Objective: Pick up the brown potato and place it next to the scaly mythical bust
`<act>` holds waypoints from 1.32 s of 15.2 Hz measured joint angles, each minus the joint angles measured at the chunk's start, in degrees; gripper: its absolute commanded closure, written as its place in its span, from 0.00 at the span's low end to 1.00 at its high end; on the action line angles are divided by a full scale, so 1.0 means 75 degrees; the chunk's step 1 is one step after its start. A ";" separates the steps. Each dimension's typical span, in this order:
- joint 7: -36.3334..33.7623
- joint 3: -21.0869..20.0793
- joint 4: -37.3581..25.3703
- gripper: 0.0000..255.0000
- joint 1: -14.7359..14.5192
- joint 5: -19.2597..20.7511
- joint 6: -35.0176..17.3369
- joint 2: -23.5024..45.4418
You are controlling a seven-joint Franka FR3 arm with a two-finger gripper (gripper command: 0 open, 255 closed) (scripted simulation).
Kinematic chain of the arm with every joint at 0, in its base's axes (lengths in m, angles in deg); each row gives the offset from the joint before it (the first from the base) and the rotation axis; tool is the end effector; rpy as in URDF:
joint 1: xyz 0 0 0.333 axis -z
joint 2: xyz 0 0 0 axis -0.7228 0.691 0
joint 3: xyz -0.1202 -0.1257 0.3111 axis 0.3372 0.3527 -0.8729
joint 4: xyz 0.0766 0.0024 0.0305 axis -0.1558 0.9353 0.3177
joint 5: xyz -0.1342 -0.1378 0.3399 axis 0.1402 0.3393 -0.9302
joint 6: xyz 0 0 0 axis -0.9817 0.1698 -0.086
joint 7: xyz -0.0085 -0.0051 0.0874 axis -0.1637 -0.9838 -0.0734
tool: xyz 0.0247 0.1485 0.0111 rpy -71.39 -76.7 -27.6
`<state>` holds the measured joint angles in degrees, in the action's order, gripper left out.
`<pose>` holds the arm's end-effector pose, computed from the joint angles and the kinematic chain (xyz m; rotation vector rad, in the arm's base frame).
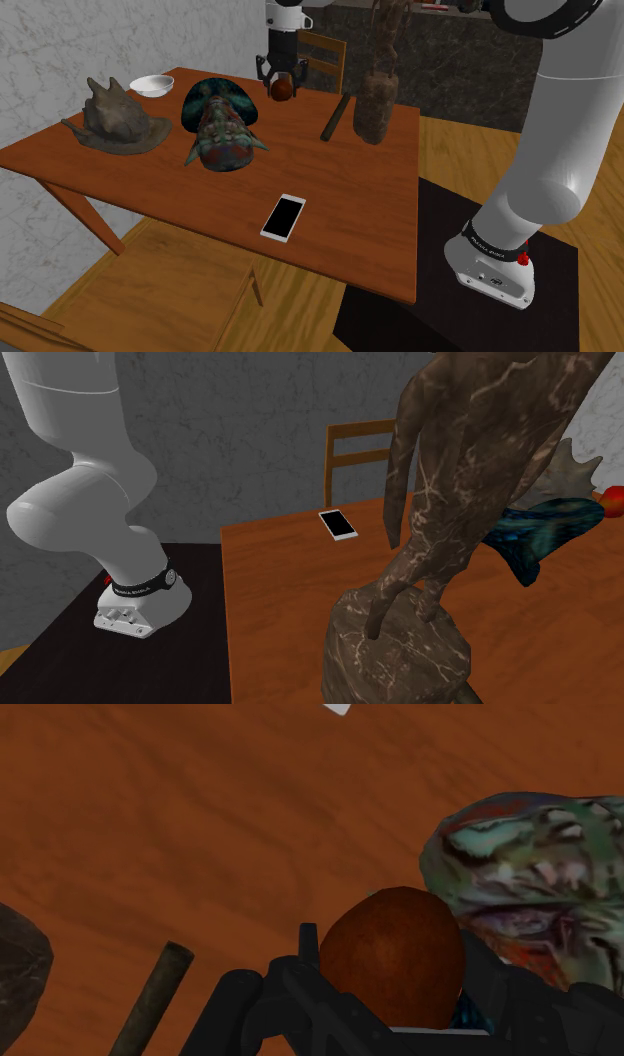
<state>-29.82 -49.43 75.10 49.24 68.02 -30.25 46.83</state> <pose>0.6581 0.0678 0.4825 -2.8095 1.1136 0.1142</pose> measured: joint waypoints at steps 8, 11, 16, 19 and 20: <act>0.0084 0.0005 0.0672 1.00 0.0000 -0.0009 -0.0763 0.0098; 0.0106 0.0006 0.0901 1.00 -0.0004 -0.0012 -0.1036 0.0143; 0.0144 0.0011 0.1187 1.00 -0.0017 -0.0003 -0.1498 0.0322; 0.0160 0.0011 0.1373 1.00 -0.0027 -0.0003 -0.1763 0.0400; 0.0175 0.0012 0.1438 1.00 -0.0025 -0.0004 -0.1857 0.0431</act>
<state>-28.51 -49.34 85.88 49.06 67.99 -44.18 50.06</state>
